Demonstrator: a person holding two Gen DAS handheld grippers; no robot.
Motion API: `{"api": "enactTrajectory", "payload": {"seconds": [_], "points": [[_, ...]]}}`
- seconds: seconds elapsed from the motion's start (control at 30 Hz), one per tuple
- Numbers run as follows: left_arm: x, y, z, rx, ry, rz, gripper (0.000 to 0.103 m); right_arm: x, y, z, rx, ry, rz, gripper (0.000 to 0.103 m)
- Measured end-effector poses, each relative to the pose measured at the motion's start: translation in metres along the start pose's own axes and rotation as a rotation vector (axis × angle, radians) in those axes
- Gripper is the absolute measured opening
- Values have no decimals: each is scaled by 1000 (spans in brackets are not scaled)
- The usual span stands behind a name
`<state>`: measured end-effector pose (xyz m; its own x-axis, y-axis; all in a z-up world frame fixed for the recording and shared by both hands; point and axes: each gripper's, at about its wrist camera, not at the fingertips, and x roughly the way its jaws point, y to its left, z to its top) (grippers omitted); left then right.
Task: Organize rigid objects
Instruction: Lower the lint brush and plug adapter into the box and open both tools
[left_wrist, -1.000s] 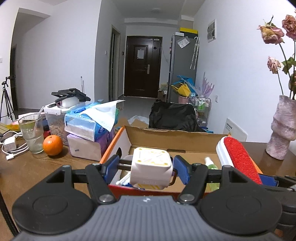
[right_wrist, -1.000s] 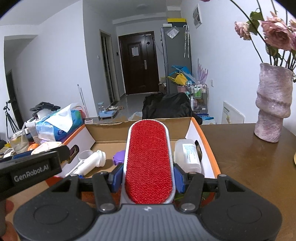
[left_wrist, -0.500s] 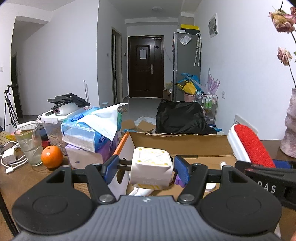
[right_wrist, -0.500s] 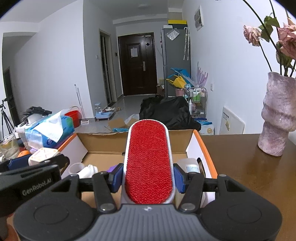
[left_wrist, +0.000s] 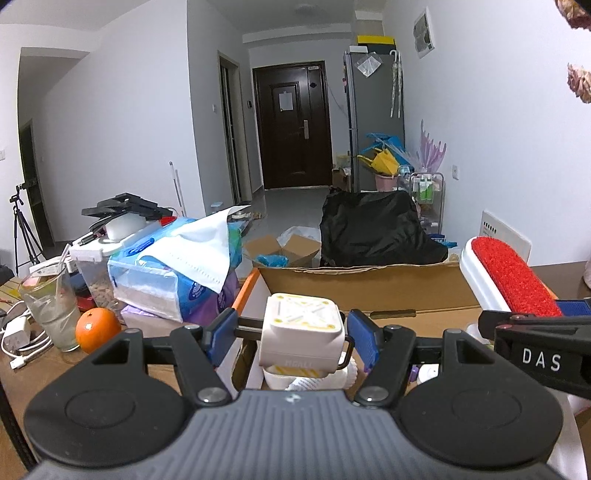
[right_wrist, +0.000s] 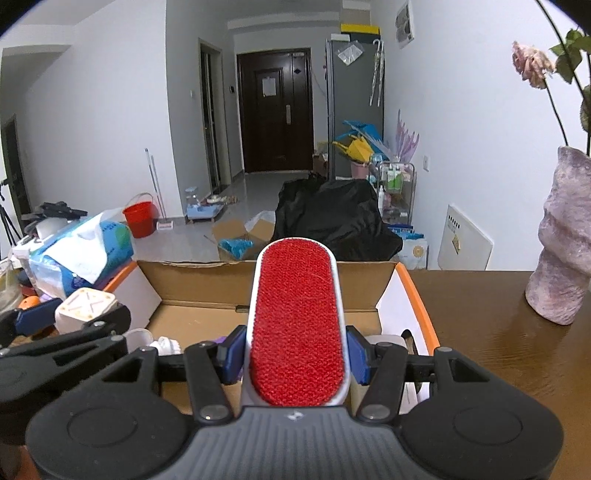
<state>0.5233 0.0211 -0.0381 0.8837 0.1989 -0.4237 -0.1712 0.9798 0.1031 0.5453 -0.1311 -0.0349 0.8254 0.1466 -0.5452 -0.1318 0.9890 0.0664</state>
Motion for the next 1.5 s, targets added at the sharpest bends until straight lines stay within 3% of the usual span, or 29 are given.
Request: {"api": "enactTrajectory", "payload": {"seconds": [0.37, 0.6, 0.63, 0.67, 0.73, 0.77, 1.17, 1.3, 1.5], "points": [[27, 0, 7, 15, 62, 1, 67, 29, -8, 15, 25, 107, 20, 55], [31, 1, 8, 29, 124, -36, 67, 33, -8, 18, 13, 141, 7, 55], [29, 2, 9, 34, 118, -33, 74, 32, -8, 19, 13, 142, 5, 55], [27, 2, 10, 38, 115, -21, 87, 30, -8, 19, 12, 131, -4, 61], [22, 4, 12, 33, 100, 6, 101, 24, -11, 22, 17, 103, -19, 78], [20, 4, 13, 34, 92, 12, 102, 19, -12, 23, 22, 84, -23, 83], [15, 6, 16, 19, 101, 33, 103, 5, -17, 25, 30, 41, -27, 92], [9, 7, 16, 3, 89, 12, 103, -1, -17, 22, 16, 25, -32, 101], [-9, 7, 15, 2, 53, 5, 103, -18, -13, 16, -13, -5, -46, 103]]}}
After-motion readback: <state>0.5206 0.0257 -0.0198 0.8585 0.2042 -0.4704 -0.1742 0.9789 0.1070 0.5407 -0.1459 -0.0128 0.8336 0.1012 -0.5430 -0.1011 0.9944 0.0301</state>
